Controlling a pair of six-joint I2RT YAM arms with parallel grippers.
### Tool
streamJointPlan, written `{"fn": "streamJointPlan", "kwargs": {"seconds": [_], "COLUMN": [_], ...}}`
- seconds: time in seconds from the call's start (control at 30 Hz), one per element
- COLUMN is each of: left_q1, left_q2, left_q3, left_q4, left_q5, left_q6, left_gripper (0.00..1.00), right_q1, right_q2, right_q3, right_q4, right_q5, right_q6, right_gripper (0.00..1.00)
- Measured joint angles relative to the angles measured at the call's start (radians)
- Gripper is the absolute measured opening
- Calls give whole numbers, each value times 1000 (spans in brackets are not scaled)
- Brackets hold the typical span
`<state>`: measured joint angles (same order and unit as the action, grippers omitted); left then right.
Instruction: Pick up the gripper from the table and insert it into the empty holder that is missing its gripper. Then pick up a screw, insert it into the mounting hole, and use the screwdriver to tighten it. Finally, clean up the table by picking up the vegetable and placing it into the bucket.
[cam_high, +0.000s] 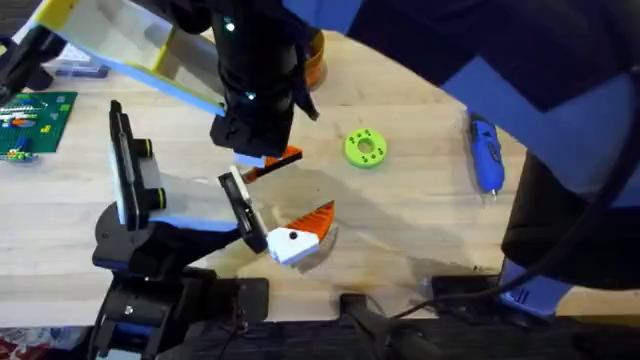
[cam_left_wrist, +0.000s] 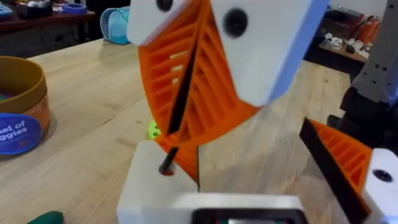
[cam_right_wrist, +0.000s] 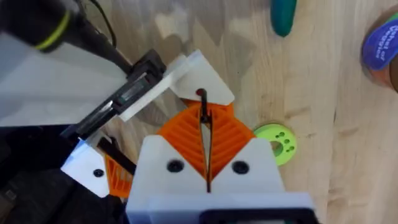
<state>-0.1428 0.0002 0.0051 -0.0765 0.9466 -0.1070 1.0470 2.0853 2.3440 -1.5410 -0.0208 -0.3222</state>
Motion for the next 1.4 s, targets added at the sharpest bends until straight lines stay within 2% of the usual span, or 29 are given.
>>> {"fn": "streamJointPlan", "kwargs": {"seconds": [1.4], "left_q1": [0], "left_q2": [0], "left_q3": [0], "left_q4": [0], "left_q5": [0], "left_q6": [-3], "left_gripper": [990], "right_q1": [0], "right_q2": [0], "right_q3": [5], "right_q4": [45], "right_q5": [-30], "right_q6": [0], "right_gripper": [3]}}
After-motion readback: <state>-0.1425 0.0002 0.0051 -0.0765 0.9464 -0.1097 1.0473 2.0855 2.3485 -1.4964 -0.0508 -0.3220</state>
